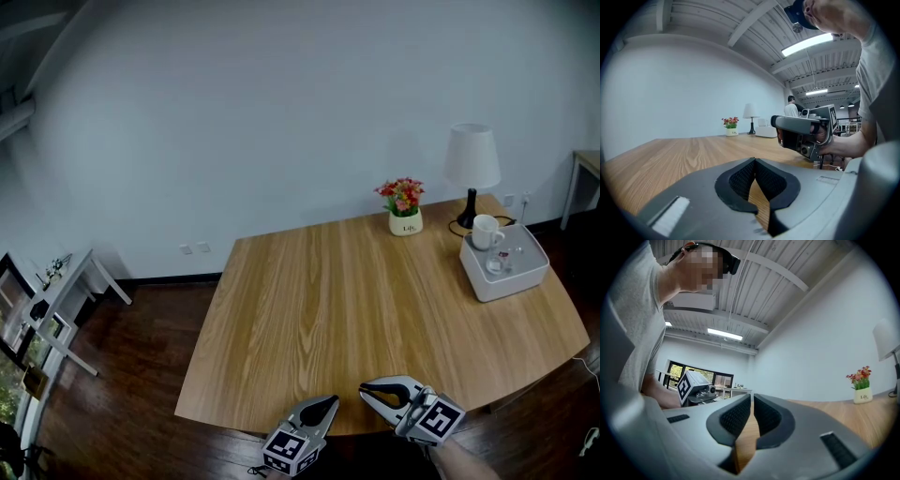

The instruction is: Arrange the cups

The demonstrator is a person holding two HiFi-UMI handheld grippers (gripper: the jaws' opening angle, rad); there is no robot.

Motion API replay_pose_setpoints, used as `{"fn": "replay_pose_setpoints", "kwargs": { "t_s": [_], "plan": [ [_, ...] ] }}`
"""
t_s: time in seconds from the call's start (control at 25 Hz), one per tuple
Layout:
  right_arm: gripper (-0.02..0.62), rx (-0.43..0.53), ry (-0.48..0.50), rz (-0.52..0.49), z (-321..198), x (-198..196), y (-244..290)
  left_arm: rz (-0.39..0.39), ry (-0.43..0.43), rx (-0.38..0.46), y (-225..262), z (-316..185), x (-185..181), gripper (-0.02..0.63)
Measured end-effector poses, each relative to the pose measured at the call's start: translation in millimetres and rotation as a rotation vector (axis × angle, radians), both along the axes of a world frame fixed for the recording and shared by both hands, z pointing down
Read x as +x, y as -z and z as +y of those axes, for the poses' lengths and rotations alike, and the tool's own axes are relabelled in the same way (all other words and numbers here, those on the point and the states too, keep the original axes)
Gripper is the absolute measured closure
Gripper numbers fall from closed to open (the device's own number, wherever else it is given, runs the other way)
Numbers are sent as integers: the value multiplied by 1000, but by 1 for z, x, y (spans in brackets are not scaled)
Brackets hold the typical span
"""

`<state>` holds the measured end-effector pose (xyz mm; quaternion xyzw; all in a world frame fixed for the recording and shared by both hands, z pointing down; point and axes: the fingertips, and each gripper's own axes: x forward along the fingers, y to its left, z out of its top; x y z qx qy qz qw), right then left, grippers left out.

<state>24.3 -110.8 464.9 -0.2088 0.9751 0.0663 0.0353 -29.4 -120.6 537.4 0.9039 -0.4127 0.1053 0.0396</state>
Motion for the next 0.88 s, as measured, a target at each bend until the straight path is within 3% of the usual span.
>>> {"fn": "replay_pose_setpoints", "kwargs": {
  "t_s": [0.88],
  "plan": [
    [574, -9, 7, -5, 1, 0, 5, 2, 6, 6, 1, -1, -1, 596]
  ]
}}
